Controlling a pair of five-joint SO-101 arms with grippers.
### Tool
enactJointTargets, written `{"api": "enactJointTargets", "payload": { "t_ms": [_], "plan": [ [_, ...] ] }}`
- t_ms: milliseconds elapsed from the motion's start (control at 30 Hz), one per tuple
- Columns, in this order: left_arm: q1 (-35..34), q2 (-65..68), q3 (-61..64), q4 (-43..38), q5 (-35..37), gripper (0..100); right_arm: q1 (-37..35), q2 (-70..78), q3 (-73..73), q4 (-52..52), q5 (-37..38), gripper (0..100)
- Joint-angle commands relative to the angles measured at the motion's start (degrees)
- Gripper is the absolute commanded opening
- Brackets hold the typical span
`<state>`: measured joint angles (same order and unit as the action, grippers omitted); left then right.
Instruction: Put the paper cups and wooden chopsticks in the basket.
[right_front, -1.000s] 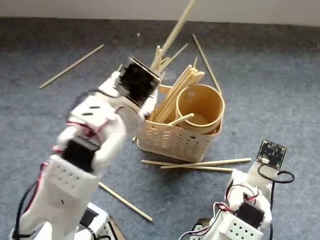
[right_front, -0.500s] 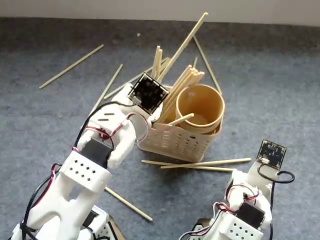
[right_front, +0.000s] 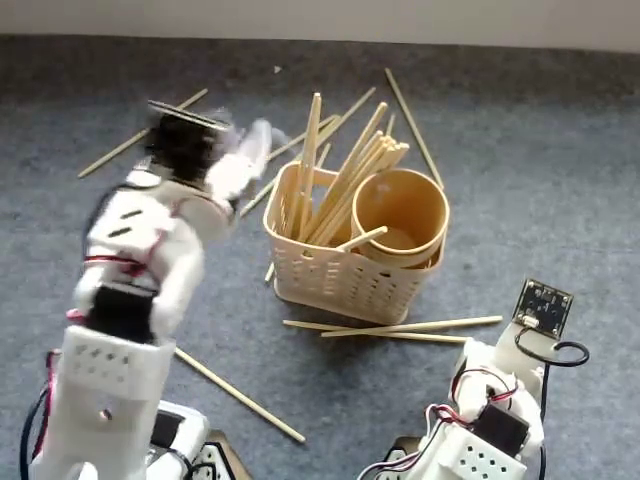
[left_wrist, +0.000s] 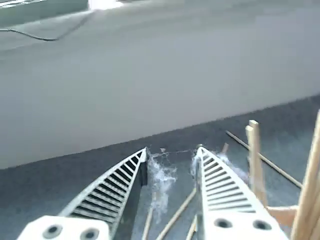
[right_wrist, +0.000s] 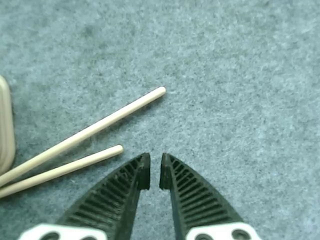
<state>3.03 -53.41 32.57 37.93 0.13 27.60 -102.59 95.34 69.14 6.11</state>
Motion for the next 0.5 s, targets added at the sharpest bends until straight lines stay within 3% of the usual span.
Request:
{"api": "enactJointTargets", "payload": {
  "t_ms": [0,233,467],
  "plan": [
    [-11.56,-0.13,-8.40,4.48,5.98,15,-0.13,-0.13,8.57,0.31,0.35,5.6],
    [-19.91,18.77,-9.71,16.62,7.38,15,-0.13,-0.13,8.57,0.31,0.35,5.6],
    [-17.71,45.41,-16.66,21.01,-8.26,15,-0.13,-0.13,8.57,0.31,0.35,5.6]
  ]
}}
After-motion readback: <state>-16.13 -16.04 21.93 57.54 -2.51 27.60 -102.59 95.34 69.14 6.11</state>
